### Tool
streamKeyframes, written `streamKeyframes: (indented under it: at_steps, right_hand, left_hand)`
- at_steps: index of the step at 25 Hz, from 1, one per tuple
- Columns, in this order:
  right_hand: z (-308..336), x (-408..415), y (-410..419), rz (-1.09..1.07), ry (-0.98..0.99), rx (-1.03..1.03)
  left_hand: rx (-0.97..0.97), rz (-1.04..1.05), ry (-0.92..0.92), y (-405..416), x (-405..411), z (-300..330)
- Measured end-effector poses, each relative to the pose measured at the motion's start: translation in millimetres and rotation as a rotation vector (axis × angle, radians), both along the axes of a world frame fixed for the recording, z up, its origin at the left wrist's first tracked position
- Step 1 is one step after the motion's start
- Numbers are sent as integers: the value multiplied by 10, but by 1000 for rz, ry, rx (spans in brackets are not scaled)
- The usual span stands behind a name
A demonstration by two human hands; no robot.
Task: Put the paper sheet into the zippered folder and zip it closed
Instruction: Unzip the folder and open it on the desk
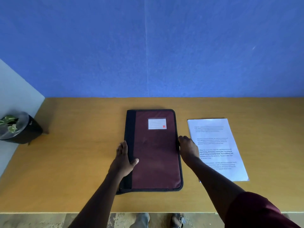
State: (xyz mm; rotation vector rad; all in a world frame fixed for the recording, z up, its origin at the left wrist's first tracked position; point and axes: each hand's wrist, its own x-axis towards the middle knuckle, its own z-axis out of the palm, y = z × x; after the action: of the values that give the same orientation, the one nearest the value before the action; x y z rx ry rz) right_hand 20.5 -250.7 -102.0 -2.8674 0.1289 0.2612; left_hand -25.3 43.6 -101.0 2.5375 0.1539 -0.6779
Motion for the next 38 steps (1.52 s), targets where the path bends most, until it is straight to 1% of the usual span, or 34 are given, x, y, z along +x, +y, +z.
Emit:
streamKeyframes:
  at_steps: [6,10,13,16,19,22,25,29,38]
  right_hand:
    - [42,-454,-55,60,-13,43]
    - [59,-716,-96,85,-3,52]
    - [40,-874,-121,107,20,61]
    - [16,-1007,-154,120,29,72]
    - [-6,-1184,-147,111,19,89]
    - [-44,-1365,-149,94,12,92]
    - [-52,-1519,-90,46,27,78]
    - [-50,-1736,34,-51,17,87]
    - [-24,-2052,430,-307,-5,134]
  left_hand:
    - [27,36,-22,-27,-575,3]
    - [77,57,9,-61,-807,12]
    - [125,77,38,-68,-898,26]
    - [132,77,31,-58,-952,50]
    - [152,52,16,-18,-946,62]
    - [174,33,42,-30,-911,75]
    - [160,1,21,-5,-943,70]
    - [123,-92,21,140,-941,98]
    - [202,-272,-45,472,-1032,107]
